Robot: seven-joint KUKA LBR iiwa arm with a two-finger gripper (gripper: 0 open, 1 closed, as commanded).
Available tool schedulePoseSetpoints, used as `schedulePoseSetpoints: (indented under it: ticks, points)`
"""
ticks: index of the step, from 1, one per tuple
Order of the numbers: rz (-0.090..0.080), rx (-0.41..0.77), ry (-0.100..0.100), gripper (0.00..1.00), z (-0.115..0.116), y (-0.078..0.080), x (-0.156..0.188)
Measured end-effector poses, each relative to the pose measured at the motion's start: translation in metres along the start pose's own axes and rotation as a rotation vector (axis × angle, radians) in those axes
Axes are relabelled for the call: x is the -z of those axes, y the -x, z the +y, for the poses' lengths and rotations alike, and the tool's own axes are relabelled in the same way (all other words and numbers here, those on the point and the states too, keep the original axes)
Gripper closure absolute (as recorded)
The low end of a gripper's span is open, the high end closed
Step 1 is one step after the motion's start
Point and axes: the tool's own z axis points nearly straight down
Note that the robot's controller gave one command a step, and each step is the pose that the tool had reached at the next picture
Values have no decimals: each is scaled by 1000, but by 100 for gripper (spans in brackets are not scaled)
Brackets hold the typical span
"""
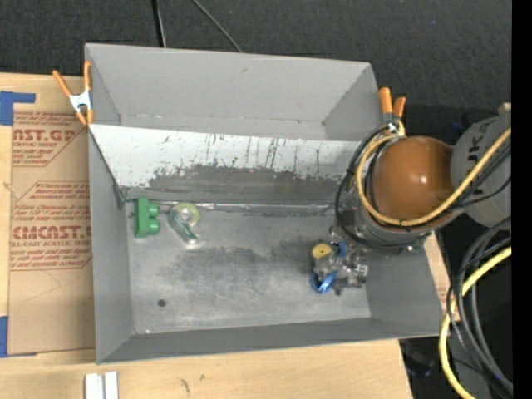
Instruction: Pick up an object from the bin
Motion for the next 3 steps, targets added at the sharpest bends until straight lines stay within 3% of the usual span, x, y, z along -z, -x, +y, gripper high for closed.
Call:
schedulePoseSetpoints:
  ticks: [1, 2, 3]
  points:
    - [0, 0, 0, 100, 0, 0, 0]
    - [-1, -53, -14, 100, -77, -7, 72]
    - [-2, -59, -11, 100, -68, -7, 166]
